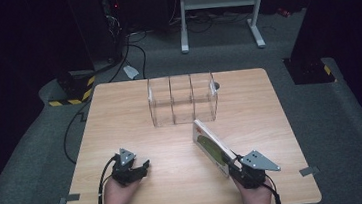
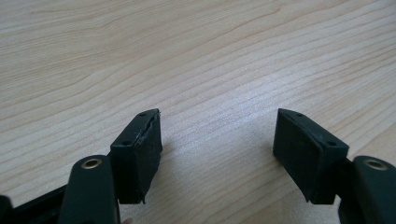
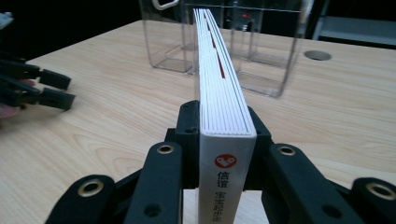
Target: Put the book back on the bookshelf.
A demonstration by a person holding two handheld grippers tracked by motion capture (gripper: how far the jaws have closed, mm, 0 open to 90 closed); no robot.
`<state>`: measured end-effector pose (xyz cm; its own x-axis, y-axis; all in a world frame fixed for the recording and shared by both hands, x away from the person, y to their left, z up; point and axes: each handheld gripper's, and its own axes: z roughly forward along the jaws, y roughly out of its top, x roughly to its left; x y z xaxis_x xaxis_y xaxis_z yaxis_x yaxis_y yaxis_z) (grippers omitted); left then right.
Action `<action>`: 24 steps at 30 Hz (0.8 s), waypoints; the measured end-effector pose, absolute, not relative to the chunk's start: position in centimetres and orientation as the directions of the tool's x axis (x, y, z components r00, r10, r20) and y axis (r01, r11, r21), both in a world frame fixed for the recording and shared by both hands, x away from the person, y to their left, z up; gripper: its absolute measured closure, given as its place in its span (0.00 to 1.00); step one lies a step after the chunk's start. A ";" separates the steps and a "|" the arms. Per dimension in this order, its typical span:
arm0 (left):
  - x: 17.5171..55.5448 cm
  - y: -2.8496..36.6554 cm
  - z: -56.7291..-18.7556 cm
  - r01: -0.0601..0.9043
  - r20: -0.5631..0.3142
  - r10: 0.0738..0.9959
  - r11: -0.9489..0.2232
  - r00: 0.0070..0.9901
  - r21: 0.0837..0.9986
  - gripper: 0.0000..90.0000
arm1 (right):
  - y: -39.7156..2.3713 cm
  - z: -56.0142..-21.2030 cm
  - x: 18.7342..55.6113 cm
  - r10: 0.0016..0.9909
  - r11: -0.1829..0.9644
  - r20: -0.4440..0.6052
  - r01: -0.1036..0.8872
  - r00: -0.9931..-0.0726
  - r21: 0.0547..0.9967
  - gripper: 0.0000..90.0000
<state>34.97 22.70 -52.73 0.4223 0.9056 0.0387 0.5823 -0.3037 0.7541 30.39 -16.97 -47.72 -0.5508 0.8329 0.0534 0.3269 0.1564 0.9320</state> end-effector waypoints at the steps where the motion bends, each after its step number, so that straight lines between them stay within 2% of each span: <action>1: 35.0 22.7 -52.8 0.582 0.034 0.904 -0.303 0.427 0.755 0.36 | -17.1 -47.7 30.4 0.839 0.156 0.048 0.323 -0.542 0.933 0.83; 11: 35.1 22.8 -52.8 0.591 0.008 0.901 -0.292 0.434 0.752 0.36 | -18.5 -47.7 30.4 0.902 0.132 0.029 0.338 -0.431 0.932 0.82; 24: 35.1 22.8 -52.8 0.591 0.006 0.900 -0.291 0.436 0.752 0.36 | -18.3 -46.9 30.6 0.909 0.142 0.025 0.366 -0.416 0.920 0.80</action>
<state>35.13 22.77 -52.79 0.4364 0.8997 0.0057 0.5908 -0.2913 0.7524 30.59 -18.32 -46.93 -0.4156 0.9092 0.0249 0.3656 0.1419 0.9199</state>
